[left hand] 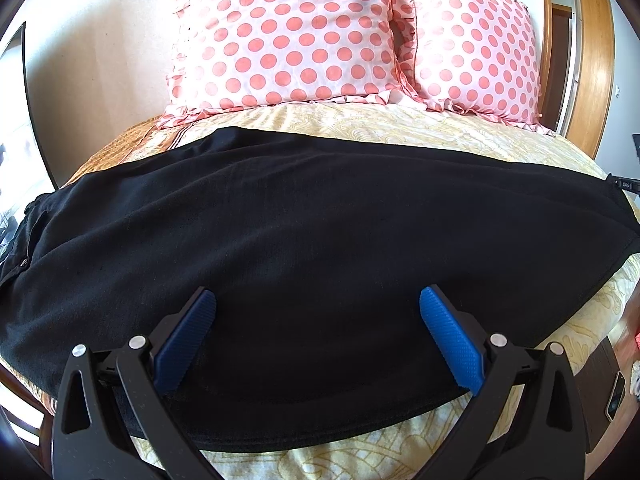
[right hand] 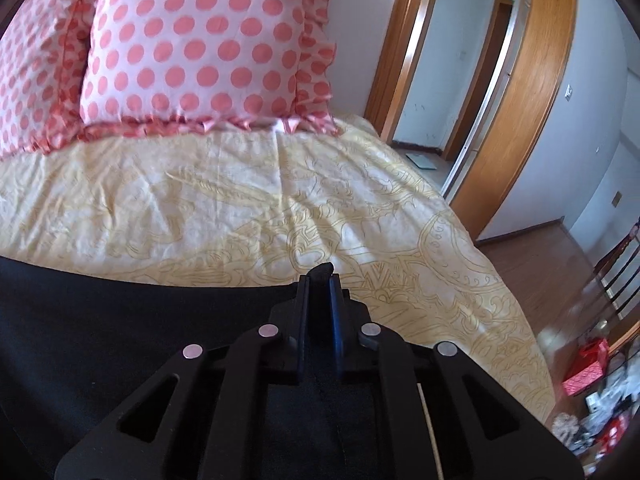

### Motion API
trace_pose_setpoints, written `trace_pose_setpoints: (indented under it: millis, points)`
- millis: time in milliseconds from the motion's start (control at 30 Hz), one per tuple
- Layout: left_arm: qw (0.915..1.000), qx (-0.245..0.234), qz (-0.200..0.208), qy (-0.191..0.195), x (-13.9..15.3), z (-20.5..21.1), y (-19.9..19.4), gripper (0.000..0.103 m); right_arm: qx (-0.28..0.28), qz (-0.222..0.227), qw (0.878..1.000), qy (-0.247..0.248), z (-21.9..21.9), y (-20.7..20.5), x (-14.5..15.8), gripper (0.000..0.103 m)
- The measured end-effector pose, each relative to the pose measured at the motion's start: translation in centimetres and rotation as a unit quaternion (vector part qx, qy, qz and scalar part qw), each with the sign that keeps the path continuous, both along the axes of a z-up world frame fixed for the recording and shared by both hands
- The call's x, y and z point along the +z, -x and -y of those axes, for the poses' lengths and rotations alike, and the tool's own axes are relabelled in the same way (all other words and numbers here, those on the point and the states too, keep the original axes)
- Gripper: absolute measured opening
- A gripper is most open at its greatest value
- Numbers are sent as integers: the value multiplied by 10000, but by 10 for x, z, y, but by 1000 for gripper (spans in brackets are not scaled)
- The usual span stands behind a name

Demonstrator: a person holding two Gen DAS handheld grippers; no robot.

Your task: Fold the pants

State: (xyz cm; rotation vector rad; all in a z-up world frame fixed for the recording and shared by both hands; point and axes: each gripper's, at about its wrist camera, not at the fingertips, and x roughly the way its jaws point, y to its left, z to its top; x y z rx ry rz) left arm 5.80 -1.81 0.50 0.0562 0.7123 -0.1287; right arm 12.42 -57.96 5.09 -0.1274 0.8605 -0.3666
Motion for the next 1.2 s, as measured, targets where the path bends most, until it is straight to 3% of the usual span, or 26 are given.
trace_pose_setpoints:
  millis: [100,200,233,267,367,467,633,833,1033,1133,1200]
  points:
    - [10000,0,-5,0,0,0,0,101,-50,-229,9994,259,-6,-5,-8,11]
    - [10000,-8,-6,-3,0,0,0,101,-318,-315,9984,338,-1,-2,-4,41]
    - [10000,-9,-3,-1,1,0,0,101,-484,-319,9976,389,3,4,0,59]
    - [10000,-18,0,0,1,0,0,101,-607,-280,9970,378,6,11,5,67]
    - [10000,-51,27,6,1,0,2,101,-1021,-19,9947,-148,21,44,23,68]
    - [10000,-80,59,6,1,0,3,101,-1538,111,9845,-840,38,85,27,68]
    - [9998,-188,86,13,1,-1,6,101,-2183,327,9560,-1934,53,144,10,68]
    - [9996,-262,94,25,1,-2,9,101,-2249,555,9379,-2581,45,165,-6,68]
    - [9995,-311,99,33,2,-4,12,101,-2219,757,9450,-2280,29,169,-6,63]
    - [9994,-319,91,33,2,-3,12,101,-2093,894,9609,-1579,18,166,1,64]
    - [9994,-322,93,31,2,-3,12,101,-1881,861,9659,-1558,17,161,-2,64]
